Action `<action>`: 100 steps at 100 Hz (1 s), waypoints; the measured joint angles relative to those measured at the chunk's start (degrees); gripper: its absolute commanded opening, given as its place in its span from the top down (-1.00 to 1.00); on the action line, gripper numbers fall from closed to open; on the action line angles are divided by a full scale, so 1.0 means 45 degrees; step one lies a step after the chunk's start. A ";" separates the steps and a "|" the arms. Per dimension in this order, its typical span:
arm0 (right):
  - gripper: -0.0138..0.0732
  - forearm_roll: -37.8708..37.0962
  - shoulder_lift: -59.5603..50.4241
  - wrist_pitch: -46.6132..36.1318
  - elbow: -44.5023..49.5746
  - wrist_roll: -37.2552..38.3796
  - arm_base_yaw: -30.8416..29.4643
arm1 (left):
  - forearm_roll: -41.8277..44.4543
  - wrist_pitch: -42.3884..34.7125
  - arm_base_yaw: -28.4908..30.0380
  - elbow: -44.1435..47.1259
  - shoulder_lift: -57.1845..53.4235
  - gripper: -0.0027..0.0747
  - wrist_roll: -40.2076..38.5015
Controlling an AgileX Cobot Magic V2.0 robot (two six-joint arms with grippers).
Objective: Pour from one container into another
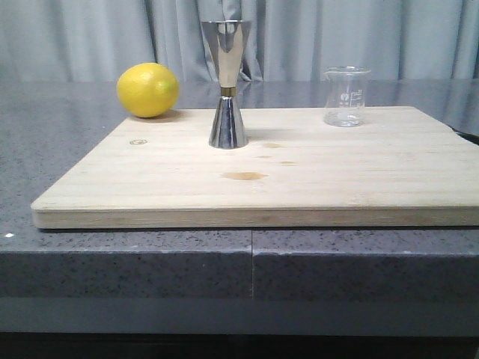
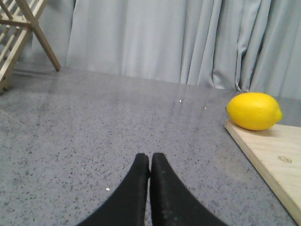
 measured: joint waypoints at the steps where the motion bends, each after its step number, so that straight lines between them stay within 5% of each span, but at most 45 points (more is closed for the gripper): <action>1: 0.84 0.0000 0.0000 0.0000 0.0000 0.0000 0.0000 | 0.0000 0.0058 0.0000 0.0000 0.0000 0.99 0.0024; 100: 0.84 0.0000 0.0000 0.0000 0.0000 0.0006 0.0000 | 0.0000 0.0305 0.0000 0.0000 0.0000 0.99 0.0030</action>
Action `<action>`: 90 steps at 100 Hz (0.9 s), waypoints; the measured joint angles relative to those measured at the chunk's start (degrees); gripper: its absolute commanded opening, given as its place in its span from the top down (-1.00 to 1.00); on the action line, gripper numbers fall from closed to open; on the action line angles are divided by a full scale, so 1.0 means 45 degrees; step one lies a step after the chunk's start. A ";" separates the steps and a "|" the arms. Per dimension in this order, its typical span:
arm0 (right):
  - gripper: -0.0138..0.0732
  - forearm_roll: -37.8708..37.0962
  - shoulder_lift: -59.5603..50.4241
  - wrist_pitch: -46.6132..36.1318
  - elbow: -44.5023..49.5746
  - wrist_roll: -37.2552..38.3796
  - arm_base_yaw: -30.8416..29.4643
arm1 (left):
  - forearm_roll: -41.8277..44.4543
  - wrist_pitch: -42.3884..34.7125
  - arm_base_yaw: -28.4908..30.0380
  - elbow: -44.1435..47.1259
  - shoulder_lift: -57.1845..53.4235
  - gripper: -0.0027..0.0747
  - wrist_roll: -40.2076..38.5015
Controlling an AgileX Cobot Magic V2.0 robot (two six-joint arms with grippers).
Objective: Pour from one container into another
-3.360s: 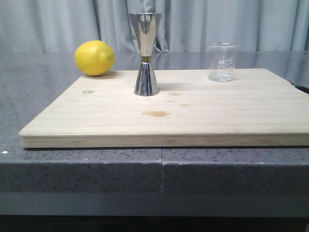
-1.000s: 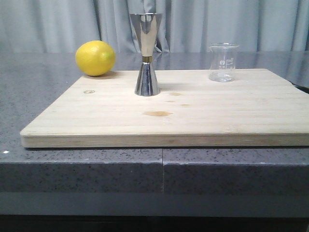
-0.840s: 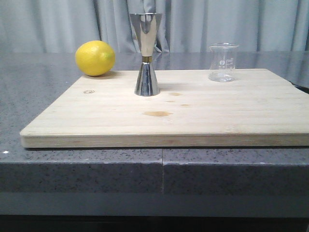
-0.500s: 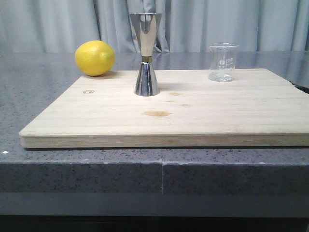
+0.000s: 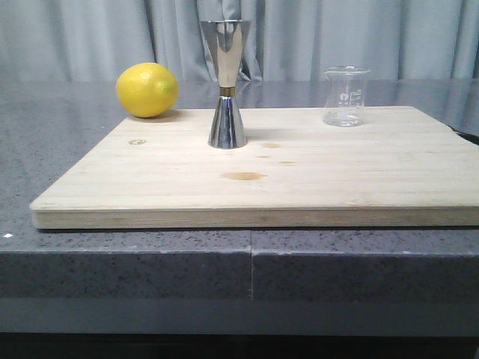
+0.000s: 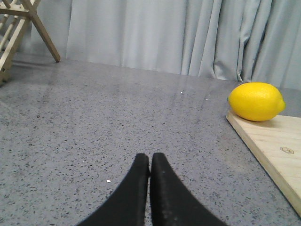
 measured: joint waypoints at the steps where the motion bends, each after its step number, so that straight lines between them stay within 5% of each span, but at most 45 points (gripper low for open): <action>1: 0.84 0.0000 0.0000 0.0000 0.0000 0.0000 0.0000 | 0.0000 0.0000 0.0000 0.0000 0.0000 0.99 0.0000; 30: 0.84 0.0257 0.0000 0.0000 0.0000 -0.0042 0.0000 | 0.0000 0.0000 0.0000 0.0000 0.0000 0.99 0.0000; 56: 0.84 0.4868 0.0000 -0.0652 0.1116 -0.4322 0.0000 | 0.0000 0.0000 0.0000 0.0000 0.0000 0.99 0.0000; 90: 0.84 0.6247 -0.1551 -0.2103 0.2901 -0.4551 0.0000 | 0.0000 0.0000 0.0000 0.0000 0.0000 0.99 0.0000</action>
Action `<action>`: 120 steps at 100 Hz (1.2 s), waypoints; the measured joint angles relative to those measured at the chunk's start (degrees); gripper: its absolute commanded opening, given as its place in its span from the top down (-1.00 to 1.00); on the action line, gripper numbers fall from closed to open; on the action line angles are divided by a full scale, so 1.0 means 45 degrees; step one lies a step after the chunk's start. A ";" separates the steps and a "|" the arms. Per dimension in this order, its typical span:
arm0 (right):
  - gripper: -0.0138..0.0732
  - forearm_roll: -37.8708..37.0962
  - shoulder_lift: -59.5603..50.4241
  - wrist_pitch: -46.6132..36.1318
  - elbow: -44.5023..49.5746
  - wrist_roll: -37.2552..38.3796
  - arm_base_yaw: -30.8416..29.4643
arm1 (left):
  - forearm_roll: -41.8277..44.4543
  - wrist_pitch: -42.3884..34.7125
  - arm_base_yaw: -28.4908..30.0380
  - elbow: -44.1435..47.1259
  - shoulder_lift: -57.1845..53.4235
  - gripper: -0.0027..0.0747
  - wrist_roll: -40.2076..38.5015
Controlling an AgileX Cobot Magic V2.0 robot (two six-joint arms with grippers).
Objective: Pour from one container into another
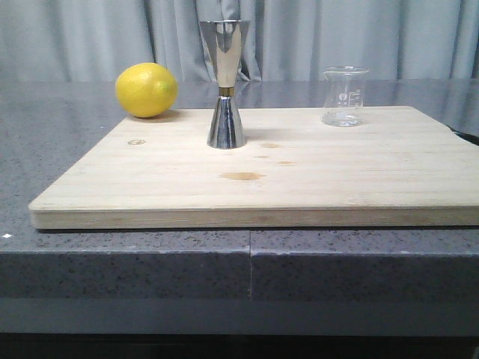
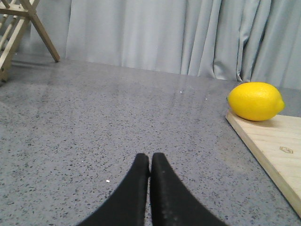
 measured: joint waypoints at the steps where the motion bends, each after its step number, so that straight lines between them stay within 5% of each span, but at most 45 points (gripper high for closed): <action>1: 0.84 0.0033 -0.0025 0.0000 0.0000 0.0000 0.0000 | 0.0000 0.0000 0.0000 0.0000 0.0000 0.99 0.0000; 120: 0.84 0.0920 -0.0029 0.0787 0.0000 0.0082 0.0000 | 0.0000 0.0000 0.0000 0.0000 0.0000 0.99 0.0020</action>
